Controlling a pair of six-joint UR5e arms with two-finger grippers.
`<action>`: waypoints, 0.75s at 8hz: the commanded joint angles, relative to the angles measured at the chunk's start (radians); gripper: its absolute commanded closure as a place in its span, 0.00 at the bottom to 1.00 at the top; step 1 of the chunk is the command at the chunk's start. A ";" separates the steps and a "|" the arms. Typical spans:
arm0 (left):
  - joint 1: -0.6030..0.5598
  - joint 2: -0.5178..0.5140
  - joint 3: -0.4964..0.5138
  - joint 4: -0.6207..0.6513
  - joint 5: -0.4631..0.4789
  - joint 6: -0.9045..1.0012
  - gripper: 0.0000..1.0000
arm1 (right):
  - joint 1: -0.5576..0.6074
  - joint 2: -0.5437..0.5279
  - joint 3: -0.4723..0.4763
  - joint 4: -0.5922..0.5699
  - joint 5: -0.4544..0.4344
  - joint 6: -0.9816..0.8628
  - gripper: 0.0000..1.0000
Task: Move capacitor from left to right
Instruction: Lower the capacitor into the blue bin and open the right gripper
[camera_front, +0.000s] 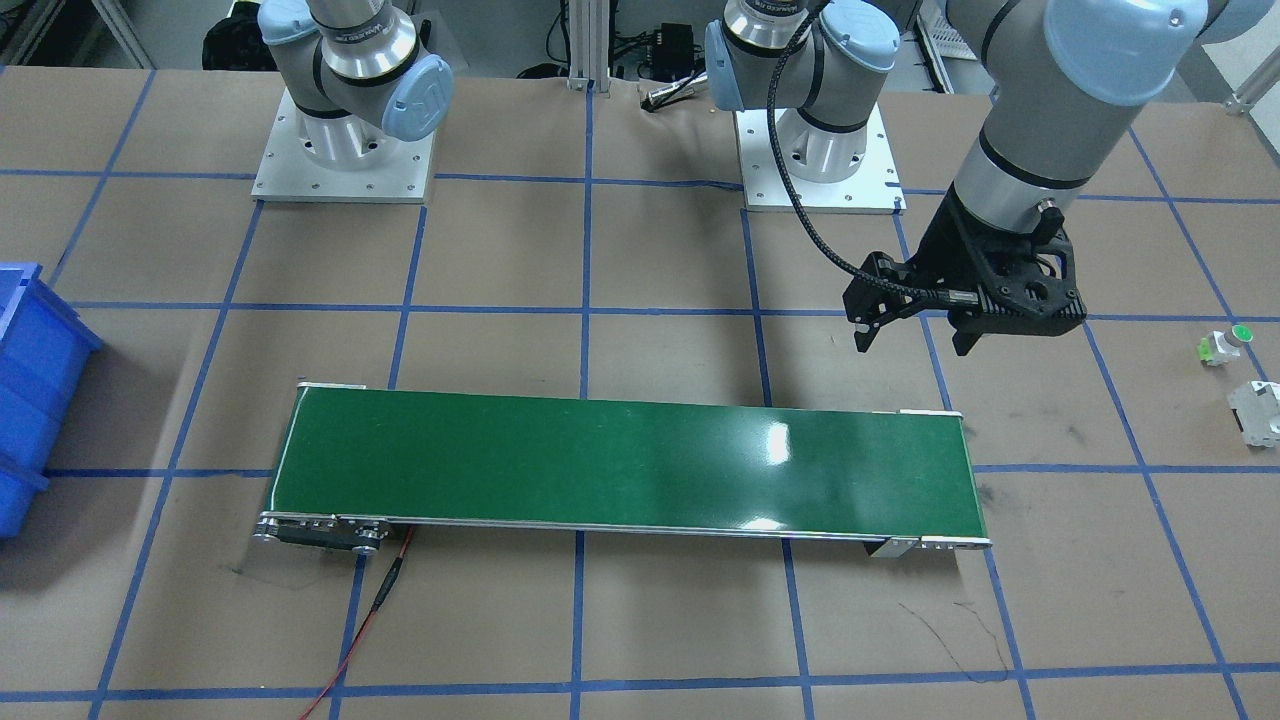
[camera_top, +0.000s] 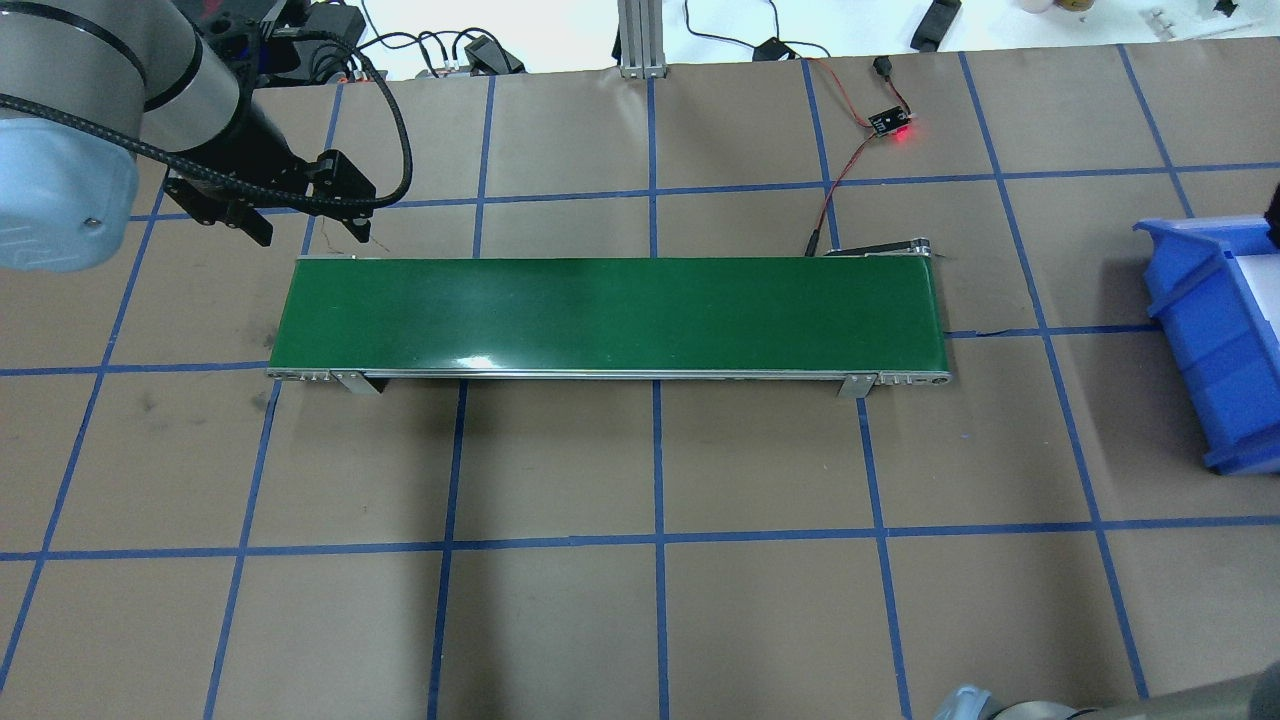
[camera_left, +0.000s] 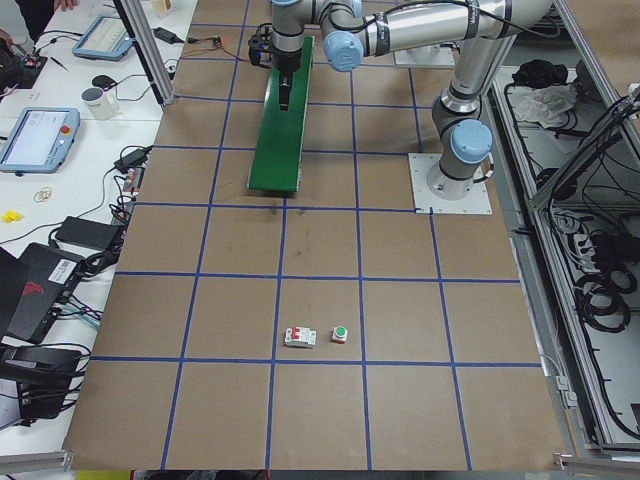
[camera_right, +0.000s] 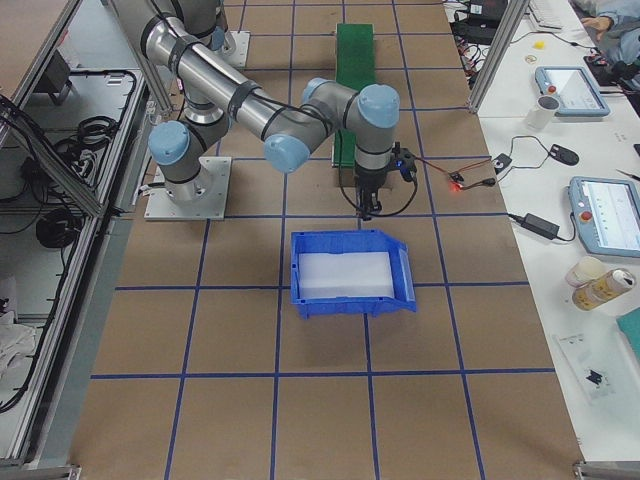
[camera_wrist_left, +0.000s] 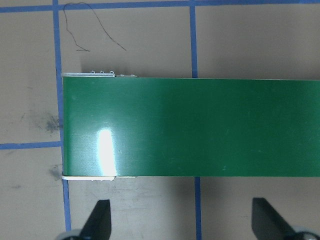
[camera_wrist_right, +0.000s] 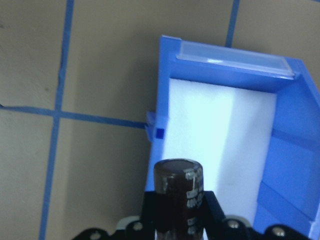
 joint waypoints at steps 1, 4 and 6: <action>0.000 -0.002 -0.001 0.000 -0.001 -0.004 0.00 | -0.169 0.095 -0.009 -0.043 0.048 -0.238 1.00; 0.000 -0.002 -0.001 0.000 -0.001 0.001 0.00 | -0.177 0.239 0.010 -0.138 0.059 -0.245 1.00; 0.000 -0.002 -0.001 0.001 -0.001 0.016 0.00 | -0.177 0.245 0.034 -0.181 0.053 -0.235 0.98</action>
